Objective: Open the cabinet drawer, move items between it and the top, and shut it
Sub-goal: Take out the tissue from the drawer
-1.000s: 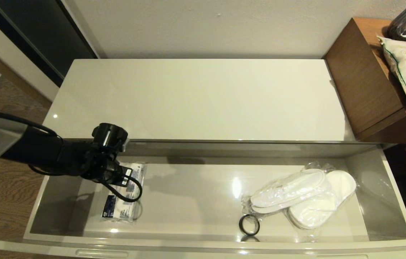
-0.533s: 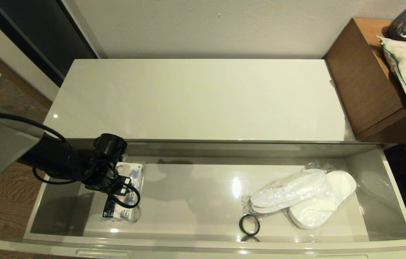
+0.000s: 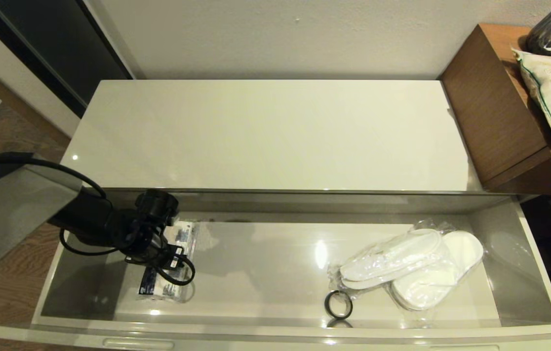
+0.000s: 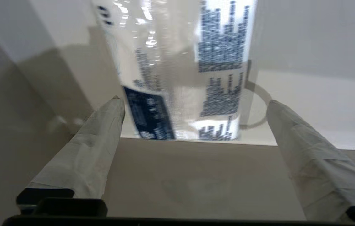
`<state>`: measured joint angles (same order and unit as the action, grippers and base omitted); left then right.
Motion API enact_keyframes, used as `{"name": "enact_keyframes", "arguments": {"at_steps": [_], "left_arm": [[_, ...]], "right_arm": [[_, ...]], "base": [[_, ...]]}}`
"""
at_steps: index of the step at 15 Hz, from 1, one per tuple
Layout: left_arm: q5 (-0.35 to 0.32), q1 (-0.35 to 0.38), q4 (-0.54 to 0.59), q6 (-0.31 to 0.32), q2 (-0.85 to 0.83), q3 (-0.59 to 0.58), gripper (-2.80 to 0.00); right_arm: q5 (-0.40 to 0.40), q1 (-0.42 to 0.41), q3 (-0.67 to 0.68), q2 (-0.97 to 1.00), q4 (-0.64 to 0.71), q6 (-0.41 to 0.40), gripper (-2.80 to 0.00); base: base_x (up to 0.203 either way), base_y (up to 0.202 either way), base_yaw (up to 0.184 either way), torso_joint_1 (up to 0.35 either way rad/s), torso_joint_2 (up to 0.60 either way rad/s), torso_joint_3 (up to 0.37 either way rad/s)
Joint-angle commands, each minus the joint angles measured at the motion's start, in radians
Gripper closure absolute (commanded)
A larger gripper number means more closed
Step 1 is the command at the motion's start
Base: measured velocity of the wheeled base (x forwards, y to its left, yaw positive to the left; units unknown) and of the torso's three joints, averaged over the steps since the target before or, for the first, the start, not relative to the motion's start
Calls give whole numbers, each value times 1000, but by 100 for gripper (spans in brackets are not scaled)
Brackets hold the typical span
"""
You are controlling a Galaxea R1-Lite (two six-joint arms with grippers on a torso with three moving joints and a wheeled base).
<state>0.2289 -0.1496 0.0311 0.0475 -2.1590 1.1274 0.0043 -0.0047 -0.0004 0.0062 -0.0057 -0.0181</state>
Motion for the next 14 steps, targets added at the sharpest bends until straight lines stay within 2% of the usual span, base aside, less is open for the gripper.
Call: {"name": "enact_keyframes", "arguments": {"at_steps": [1,5,10,12,14], "left_arm": [[-6,-1,-26,-10,-38,2,-280],[4,-2,-169,3,-68,0,-280],[7,-2,-205,2,-111,21,-280],[7,-2,-287,11,-169,35,-280],[45,0,-388,26,-247,64,-280]], "right_arm": [[0,0,0,1,0,0,0],[0,0,0,1,0,0,0],[0,0,0,1,0,0,0],[0,0,0,1,0,0,0],[0,0,0,1,0,0,0]], "base": [[0,0,0,0,0,0],[0,0,0,0,0,0],[0,0,0,0,0,0],[0,0,0,0,0,0],[0,0,0,0,0,0]]}}
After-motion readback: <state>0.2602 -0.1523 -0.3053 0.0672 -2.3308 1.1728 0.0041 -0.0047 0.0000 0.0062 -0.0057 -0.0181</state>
